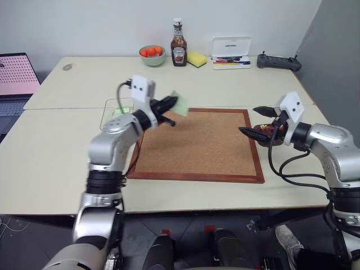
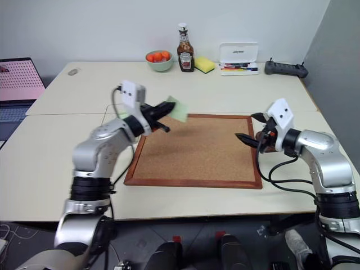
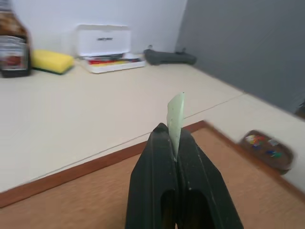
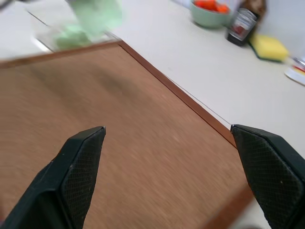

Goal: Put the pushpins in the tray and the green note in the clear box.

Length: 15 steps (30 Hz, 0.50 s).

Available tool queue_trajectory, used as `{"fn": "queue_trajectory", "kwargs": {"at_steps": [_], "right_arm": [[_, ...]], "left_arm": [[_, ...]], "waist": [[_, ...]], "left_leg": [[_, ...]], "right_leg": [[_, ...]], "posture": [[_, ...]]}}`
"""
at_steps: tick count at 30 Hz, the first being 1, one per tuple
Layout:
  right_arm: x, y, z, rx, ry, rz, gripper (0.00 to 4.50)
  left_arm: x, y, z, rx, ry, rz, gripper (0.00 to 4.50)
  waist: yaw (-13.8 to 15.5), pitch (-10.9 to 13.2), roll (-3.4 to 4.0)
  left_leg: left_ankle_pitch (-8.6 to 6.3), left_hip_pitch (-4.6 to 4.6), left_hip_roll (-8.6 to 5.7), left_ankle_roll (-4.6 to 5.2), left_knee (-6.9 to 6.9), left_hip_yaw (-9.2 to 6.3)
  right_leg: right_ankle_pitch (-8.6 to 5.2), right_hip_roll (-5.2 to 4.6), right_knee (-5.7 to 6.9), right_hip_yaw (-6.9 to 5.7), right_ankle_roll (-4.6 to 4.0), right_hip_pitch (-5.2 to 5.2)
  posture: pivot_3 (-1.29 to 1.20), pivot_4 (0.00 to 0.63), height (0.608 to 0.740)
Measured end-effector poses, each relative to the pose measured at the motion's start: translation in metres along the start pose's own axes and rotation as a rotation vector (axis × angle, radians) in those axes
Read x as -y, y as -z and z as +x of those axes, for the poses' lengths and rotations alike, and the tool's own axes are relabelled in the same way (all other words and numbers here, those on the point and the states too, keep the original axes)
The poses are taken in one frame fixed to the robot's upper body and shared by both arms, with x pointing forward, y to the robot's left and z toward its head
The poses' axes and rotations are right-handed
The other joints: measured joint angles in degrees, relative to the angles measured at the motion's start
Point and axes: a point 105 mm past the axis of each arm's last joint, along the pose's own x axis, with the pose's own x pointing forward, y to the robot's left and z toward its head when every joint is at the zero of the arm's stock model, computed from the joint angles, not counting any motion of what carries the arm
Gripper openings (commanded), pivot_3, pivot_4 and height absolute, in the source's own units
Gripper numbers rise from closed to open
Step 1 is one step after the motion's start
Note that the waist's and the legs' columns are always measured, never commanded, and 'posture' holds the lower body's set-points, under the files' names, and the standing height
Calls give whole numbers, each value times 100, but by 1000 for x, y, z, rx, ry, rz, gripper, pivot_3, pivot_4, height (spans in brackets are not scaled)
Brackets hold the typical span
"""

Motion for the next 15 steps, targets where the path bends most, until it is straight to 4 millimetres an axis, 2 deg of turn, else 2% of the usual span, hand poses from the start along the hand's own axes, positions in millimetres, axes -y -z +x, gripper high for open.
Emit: {"fn": "queue_trajectory", "kwargs": {"at_steps": [3,9,15], "right_arm": [[-17,-12,15,36,-89,0,4465],[-41,-29,46,97,-199,-10,4465],[-50,-26,64,119,-211,10,4465]], "left_arm": [[-37,-2,-22,-49,-143,91,0],[-86,1,-48,-120,-348,204,0],[-109,17,-56,-168,-472,255,0]], "waist": [[-5,1,-2],[77,2,-3],[98,2,-3]], "left_leg": [[0,-2,-1,0,-1,-4],[0,-6,-2,0,-1,-6],[0,-21,-3,0,-2,-7]], "right_leg": [[0,-1,-3,-3,-1,0],[0,-4,-5,-7,-1,-3],[0,-6,-3,-6,-2,-18]], "posture": [[0,150,740],[0,150,740],[0,150,740]]}}
